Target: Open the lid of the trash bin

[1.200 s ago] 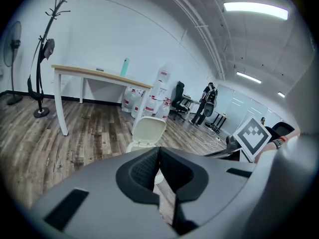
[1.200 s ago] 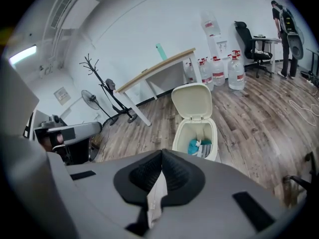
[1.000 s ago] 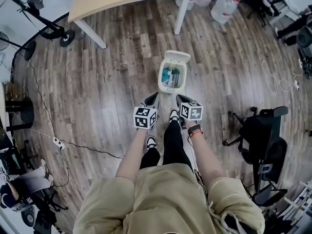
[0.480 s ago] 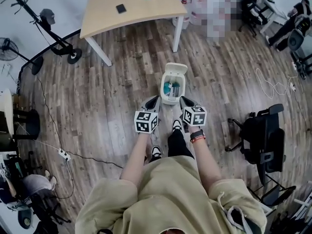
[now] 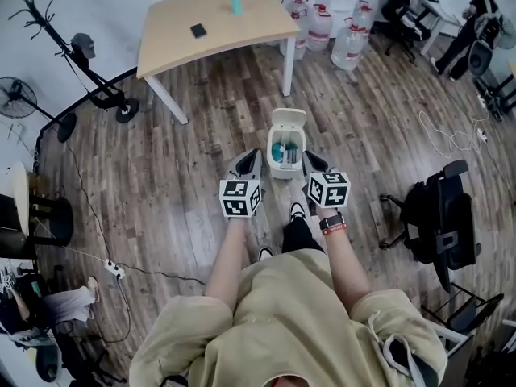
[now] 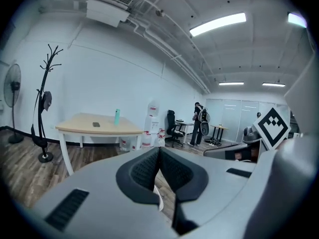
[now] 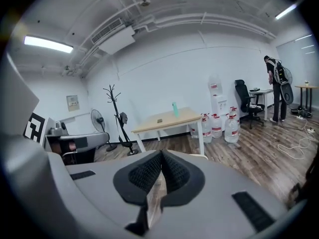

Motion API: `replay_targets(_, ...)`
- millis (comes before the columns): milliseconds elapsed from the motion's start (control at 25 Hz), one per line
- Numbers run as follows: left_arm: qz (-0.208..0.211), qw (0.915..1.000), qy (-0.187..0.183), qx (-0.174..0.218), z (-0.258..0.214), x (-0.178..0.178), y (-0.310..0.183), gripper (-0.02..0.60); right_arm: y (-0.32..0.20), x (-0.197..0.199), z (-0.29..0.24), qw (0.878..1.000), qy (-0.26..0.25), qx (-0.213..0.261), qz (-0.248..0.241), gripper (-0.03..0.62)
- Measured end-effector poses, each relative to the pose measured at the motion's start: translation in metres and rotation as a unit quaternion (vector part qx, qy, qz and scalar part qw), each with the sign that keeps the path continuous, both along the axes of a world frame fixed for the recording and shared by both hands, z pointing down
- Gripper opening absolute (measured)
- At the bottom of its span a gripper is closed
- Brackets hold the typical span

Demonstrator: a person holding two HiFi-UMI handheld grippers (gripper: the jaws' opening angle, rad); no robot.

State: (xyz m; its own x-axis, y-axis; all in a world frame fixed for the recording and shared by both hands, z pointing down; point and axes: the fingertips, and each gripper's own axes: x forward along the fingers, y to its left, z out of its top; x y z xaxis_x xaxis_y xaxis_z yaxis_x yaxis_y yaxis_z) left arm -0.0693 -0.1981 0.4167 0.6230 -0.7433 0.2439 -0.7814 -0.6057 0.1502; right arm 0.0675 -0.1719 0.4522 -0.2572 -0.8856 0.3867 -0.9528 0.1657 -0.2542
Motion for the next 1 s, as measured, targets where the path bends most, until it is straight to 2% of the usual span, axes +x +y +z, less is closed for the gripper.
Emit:
replay_targets(360, 0.017, 0.9986, 0.000, 0.049, -0.051, 0.000, 0.029, 0.023, 0.030, -0.002, -0.060, 0.997, 0.045, 0.059, 0.020, 0.014)
replay_targets(560, 0.018, 0.9979, 0.008, 0.061, -0.063, -0.003, 0.040, 0.023, 0.042, -0.003, -0.088, 0.994, 0.047, 0.090, 0.032, 0.014)
replay_targets(760, 0.017, 0.9967, 0.011, 0.079, -0.078, -0.007, 0.046, 0.023, 0.043, -0.005, -0.104, 0.992, 0.053, 0.108, 0.036, 0.014)
replay_targets(920, 0.015, 0.9960, 0.010, 0.088, -0.082, -0.010, 0.049, 0.023, 0.048, 0.000, -0.108, 0.988, 0.092, 0.114, 0.056, 0.014)
replay_targets(1000, 0.013, 0.9960, 0.007, 0.088, -0.079, -0.010, 0.048, 0.023, 0.049, 0.002, -0.107, 0.987, 0.090, 0.118, 0.063, 0.014)
